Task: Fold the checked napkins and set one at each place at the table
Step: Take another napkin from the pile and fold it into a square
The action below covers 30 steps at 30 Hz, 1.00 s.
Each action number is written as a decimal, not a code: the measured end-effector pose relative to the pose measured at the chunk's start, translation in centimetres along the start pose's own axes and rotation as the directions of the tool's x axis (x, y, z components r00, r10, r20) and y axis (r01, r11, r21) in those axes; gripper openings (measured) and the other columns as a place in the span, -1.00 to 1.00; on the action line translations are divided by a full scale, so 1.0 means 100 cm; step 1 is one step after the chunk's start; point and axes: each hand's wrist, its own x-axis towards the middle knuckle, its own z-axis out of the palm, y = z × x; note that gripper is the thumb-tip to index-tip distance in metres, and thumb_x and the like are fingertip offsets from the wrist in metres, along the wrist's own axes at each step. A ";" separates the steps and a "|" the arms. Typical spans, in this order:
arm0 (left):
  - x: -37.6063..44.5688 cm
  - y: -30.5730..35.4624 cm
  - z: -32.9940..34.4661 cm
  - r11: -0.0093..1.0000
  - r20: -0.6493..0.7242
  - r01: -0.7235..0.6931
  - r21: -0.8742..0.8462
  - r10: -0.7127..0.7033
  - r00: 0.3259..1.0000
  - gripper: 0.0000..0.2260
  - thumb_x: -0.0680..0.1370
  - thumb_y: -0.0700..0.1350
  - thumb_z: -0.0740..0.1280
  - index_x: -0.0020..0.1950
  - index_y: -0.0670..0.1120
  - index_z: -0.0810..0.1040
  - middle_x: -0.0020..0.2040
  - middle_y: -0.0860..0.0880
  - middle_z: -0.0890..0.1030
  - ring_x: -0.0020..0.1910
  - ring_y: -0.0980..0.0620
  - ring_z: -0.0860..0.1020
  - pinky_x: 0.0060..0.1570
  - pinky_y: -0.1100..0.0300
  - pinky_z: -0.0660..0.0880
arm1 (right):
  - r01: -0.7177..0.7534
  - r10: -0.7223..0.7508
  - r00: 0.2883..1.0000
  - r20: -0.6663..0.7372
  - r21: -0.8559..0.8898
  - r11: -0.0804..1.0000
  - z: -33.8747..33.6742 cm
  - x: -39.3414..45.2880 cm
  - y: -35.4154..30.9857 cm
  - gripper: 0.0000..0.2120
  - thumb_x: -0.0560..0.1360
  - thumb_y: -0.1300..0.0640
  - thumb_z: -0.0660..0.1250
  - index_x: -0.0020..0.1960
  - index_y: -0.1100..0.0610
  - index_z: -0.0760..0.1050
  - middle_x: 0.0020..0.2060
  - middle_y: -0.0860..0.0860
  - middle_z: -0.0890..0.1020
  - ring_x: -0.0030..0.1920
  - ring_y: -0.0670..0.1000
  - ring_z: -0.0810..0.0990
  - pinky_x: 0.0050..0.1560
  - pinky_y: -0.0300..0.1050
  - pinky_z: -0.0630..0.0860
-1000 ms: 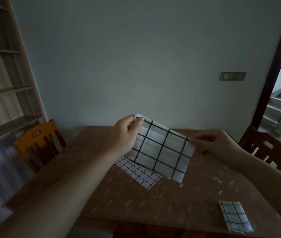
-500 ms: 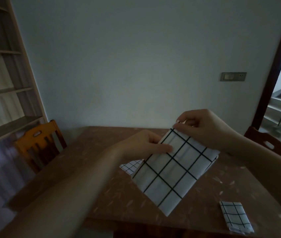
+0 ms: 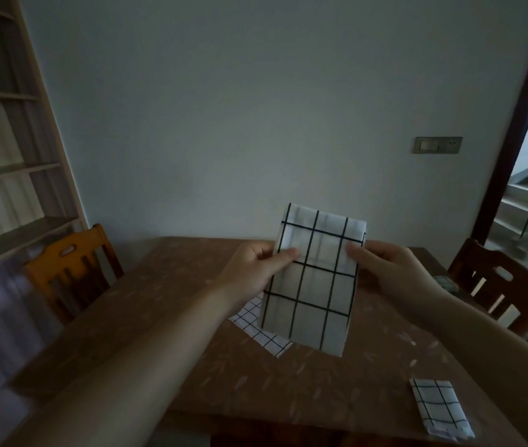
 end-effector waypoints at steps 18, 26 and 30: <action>-0.006 -0.004 -0.004 0.953 0.242 0.161 -0.258 -0.098 0.965 -0.75 0.52 -0.14 0.34 0.19 -0.08 0.62 0.03 -0.16 0.67 -0.06 -0.14 0.66 -0.13 0.02 0.65 | -0.155 0.139 0.959 0.246 0.047 0.987 -0.016 -0.003 0.004 -0.65 0.41 0.17 0.33 0.18 0.23 0.52 0.03 0.21 0.69 0.03 0.22 0.68 0.02 0.14 0.64; -0.009 0.002 -0.001 0.915 0.228 0.143 -0.378 -0.057 0.972 -0.69 0.58 -0.32 0.18 -0.16 -0.12 0.68 -0.24 -0.12 0.66 -0.38 -0.03 0.63 -0.47 0.19 0.57 | -0.128 0.077 0.965 0.250 0.194 0.973 -0.020 -0.001 -0.001 -0.63 0.42 0.43 0.15 -0.30 0.14 0.66 -0.26 0.19 0.64 -0.24 0.19 0.58 -0.26 0.01 0.60; -0.008 0.005 -0.002 0.908 0.245 0.165 -0.386 -0.072 0.967 -0.79 0.55 -0.17 0.24 0.03 -0.10 0.67 -0.17 -0.11 0.66 -0.31 -0.03 0.63 -0.42 0.17 0.58 | -0.089 0.055 0.963 0.265 0.117 0.989 -0.022 0.001 0.002 -0.67 0.44 0.38 0.19 -0.37 0.12 0.59 -0.34 0.18 0.51 -0.26 0.19 0.40 -0.23 -0.01 0.36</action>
